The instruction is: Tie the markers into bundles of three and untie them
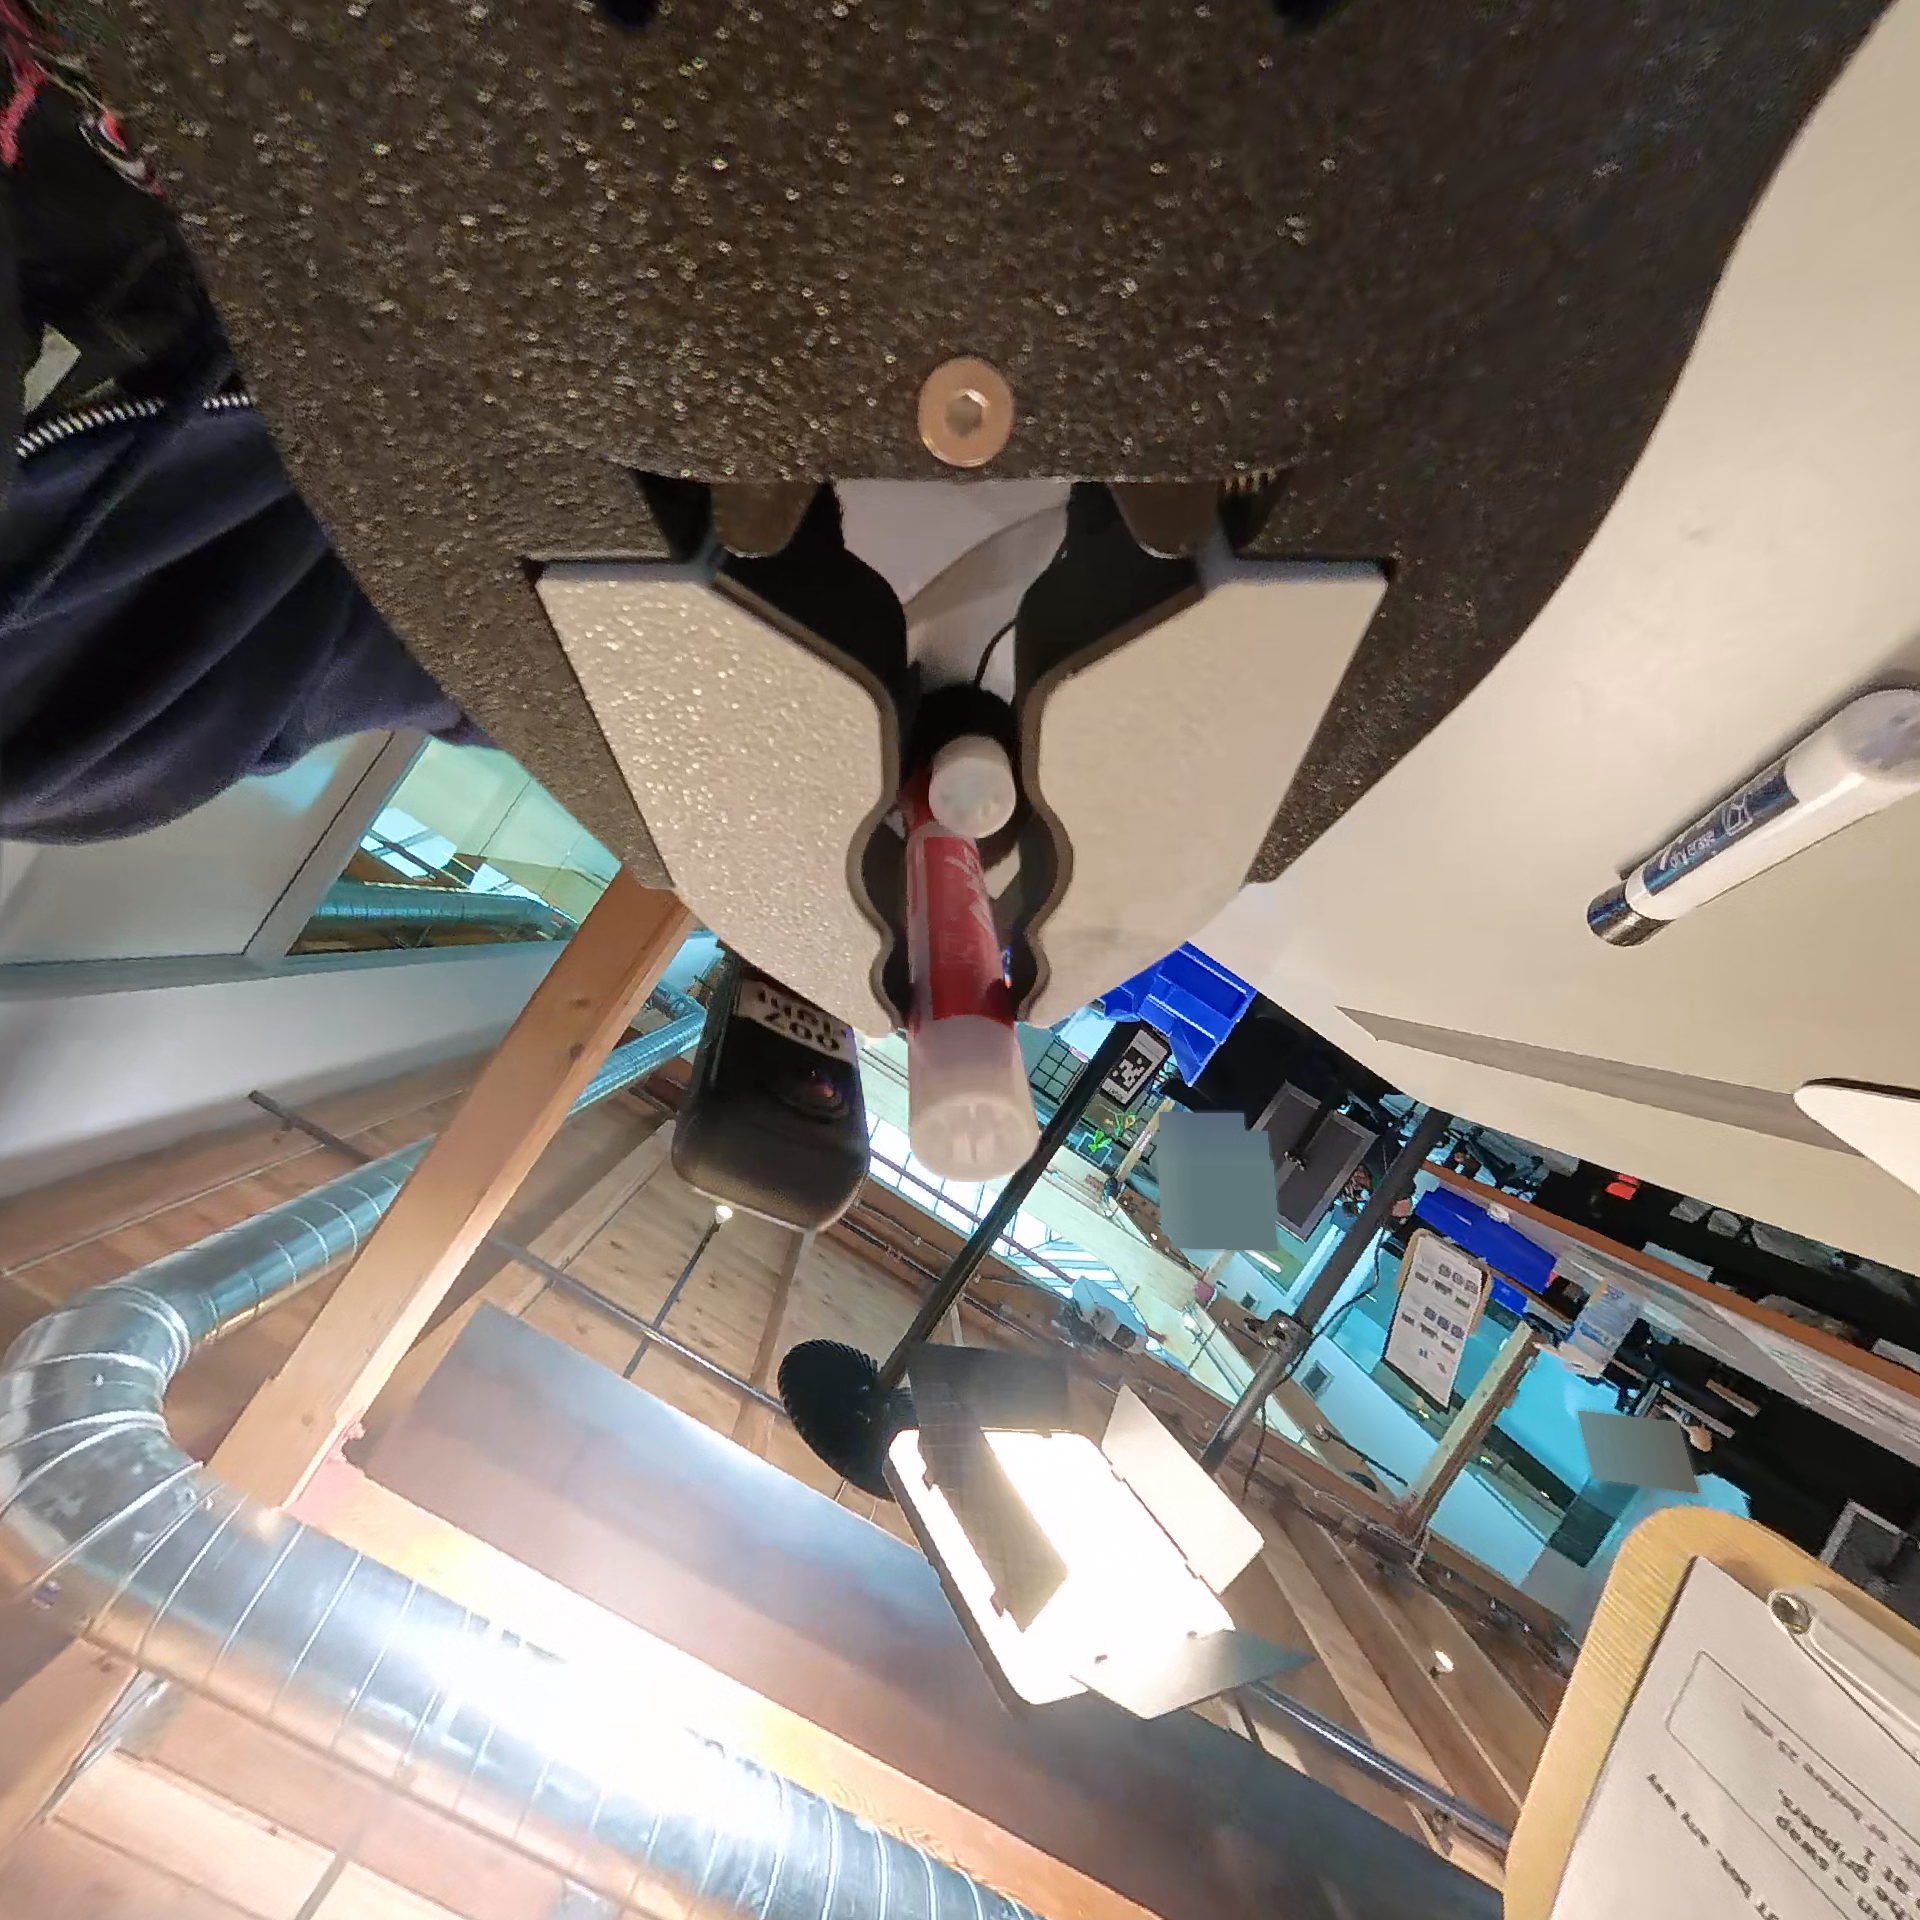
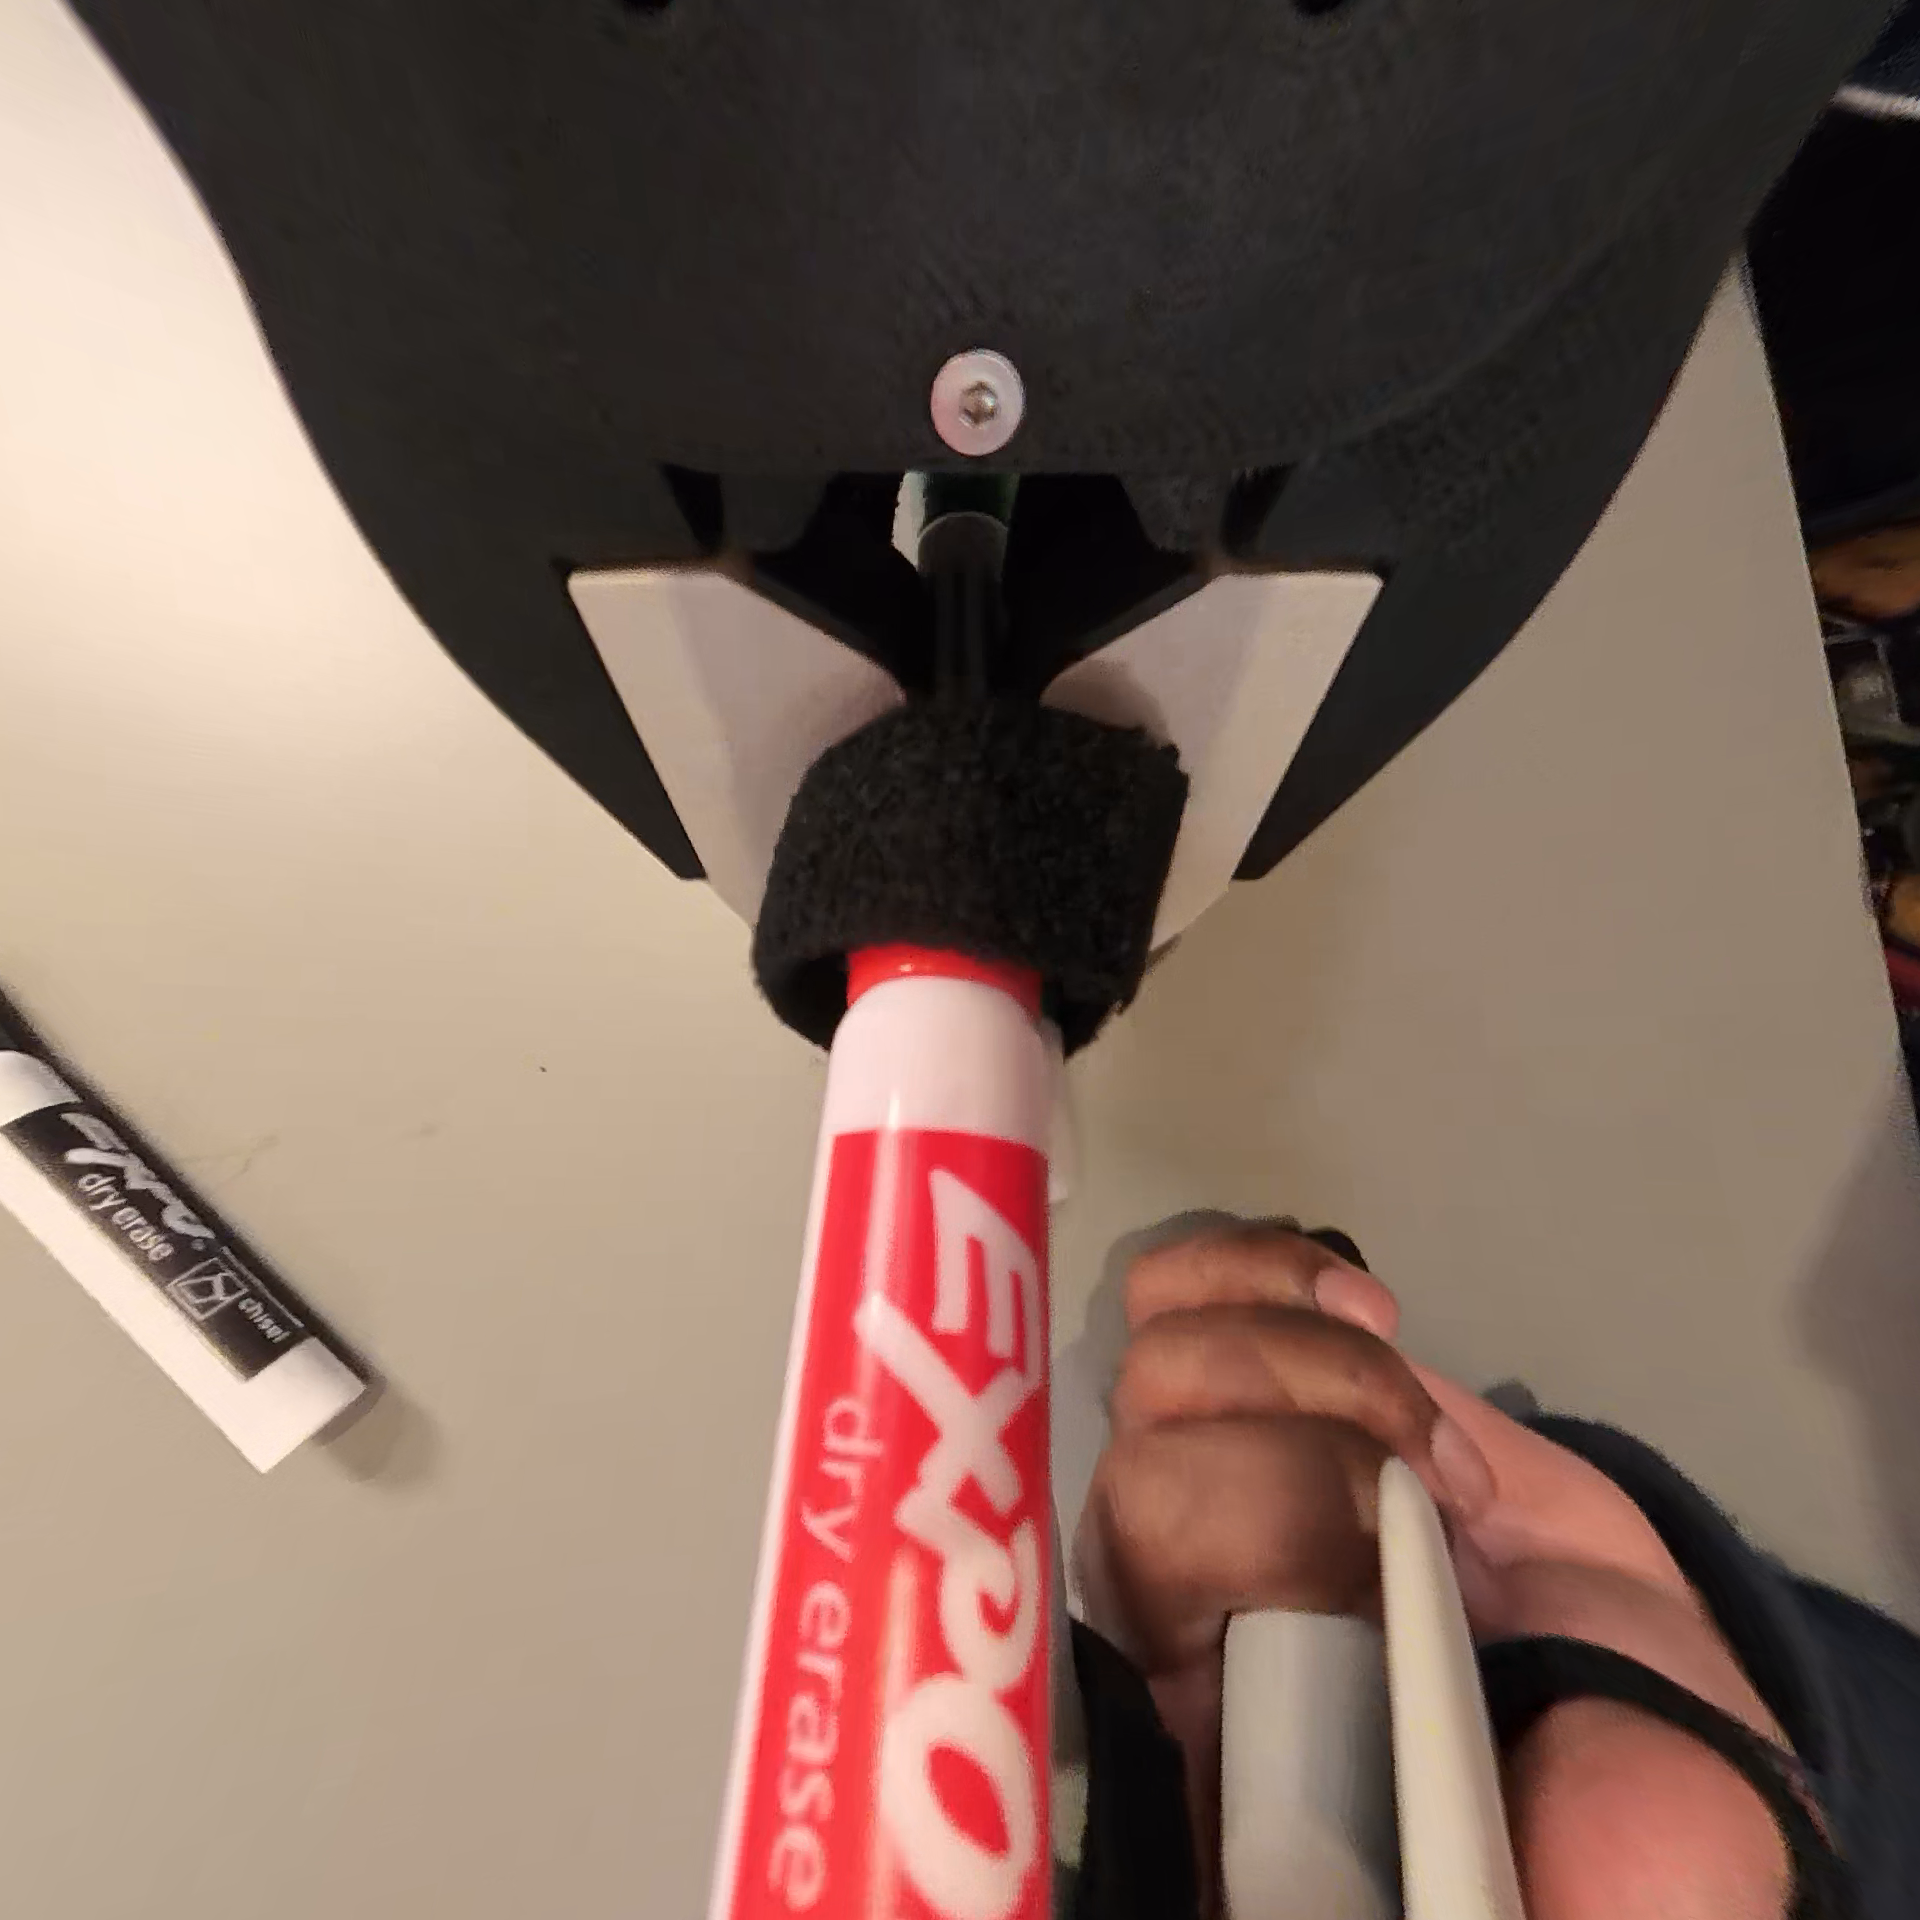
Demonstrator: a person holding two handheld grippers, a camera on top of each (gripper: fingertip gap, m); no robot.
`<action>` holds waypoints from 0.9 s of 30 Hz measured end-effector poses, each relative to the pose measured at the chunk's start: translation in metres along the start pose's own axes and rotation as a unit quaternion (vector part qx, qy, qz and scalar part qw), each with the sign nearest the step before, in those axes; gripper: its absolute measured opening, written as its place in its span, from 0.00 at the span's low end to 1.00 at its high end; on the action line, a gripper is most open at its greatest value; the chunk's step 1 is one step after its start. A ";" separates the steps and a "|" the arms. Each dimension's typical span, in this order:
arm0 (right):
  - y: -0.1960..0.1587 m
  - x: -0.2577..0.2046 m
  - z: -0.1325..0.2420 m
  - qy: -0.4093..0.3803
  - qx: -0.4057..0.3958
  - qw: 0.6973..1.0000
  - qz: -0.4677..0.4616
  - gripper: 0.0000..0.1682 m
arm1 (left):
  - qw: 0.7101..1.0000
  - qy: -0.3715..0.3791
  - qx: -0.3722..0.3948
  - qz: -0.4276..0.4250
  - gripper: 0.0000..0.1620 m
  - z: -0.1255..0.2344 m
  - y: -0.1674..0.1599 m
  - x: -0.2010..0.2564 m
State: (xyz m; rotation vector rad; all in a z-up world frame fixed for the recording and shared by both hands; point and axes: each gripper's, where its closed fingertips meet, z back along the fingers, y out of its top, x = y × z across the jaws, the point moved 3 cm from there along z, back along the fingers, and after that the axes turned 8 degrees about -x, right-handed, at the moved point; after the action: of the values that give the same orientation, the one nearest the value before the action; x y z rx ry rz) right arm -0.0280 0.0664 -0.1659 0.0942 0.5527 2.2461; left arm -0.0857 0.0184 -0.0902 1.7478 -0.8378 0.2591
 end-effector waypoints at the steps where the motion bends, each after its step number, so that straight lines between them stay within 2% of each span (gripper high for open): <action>1: 0.000 0.001 0.003 -0.001 -0.005 1.000 0.005 0.05 | 1.000 -0.003 -0.007 -0.002 0.11 0.002 0.000 0.001; 10: -0.002 -0.004 0.004 0.016 -0.018 0.999 0.025 0.05 | 0.989 -0.013 -0.135 -0.066 0.12 0.016 -0.008 0.011; 21: -0.006 -0.003 0.003 -0.016 -0.071 0.996 0.060 0.06 | 0.957 0.056 -0.239 -0.156 0.15 0.025 -0.020 0.003; 23: -0.005 -0.002 0.005 -0.020 -0.074 0.995 0.059 0.05 | 0.950 0.059 -0.247 -0.182 0.12 0.024 -0.022 0.005; 25: -0.004 -0.002 0.006 -0.024 -0.077 0.995 0.060 0.06 | 0.944 0.054 -0.256 -0.199 0.04 0.023 -0.026 0.008; 27: -0.004 -0.003 0.006 -0.031 -0.086 0.994 0.067 0.06 | 0.938 0.049 -0.266 -0.217 0.04 0.022 -0.030 0.012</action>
State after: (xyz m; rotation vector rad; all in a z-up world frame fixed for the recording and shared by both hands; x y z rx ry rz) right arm -0.0219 0.0684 -0.1613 0.1156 0.3265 2.4035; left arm -0.0622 -0.0026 -0.1137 1.3443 -0.3798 -0.1663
